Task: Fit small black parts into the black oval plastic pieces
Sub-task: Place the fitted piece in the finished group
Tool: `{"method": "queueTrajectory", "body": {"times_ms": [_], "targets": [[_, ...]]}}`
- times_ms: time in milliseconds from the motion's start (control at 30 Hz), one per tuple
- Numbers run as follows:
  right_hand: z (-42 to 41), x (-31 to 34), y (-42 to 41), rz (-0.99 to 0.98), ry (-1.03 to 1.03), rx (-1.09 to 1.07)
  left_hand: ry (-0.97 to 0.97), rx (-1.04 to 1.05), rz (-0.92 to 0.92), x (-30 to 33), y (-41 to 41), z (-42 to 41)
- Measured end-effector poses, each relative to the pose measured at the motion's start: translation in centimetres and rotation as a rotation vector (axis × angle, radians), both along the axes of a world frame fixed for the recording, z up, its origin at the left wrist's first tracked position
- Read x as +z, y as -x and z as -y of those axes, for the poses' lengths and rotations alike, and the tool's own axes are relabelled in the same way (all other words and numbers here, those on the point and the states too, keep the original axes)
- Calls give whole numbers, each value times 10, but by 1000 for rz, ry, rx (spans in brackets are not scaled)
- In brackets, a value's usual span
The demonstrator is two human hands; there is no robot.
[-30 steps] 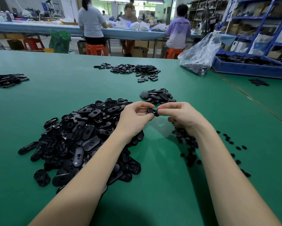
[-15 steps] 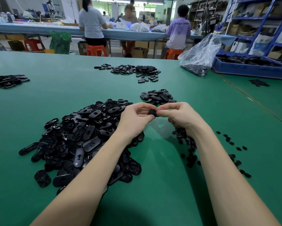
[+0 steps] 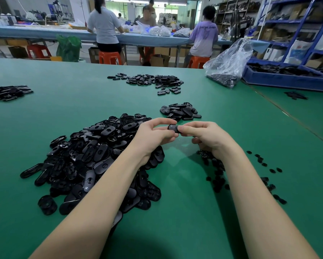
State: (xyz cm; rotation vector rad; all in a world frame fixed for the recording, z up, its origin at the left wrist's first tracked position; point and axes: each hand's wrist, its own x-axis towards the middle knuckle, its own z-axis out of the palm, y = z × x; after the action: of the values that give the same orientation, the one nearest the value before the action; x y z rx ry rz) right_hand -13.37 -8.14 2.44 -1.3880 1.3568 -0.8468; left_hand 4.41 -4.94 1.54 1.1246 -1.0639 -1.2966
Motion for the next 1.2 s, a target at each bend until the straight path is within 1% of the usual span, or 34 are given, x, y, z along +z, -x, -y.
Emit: {"method": "queueTrajectory", "body": {"times_ms": [100, 267, 500, 600, 800, 967, 1200], "targets": [[0, 1, -1, -16, 25, 23, -25, -12, -24, 0, 1, -1], [0, 4, -5, -89, 96, 44, -5, 30, 70, -3, 2, 0], [4, 1, -9, -154, 204, 21, 13, 57, 127, -5, 3, 1], [6, 0, -9, -173, 207, 27, 19, 43, 137, -6, 2, 0], [4, -3, -10, -209, 237, 33, 44, 51, 275, -8, 3, 2], [3, -5, -13, -211, 275, 5, 52, 88, 298, -8, 5, 3], [3, -8, -15, -246, 296, 12, 10, 107, 311, -11, 4, 5]]}}
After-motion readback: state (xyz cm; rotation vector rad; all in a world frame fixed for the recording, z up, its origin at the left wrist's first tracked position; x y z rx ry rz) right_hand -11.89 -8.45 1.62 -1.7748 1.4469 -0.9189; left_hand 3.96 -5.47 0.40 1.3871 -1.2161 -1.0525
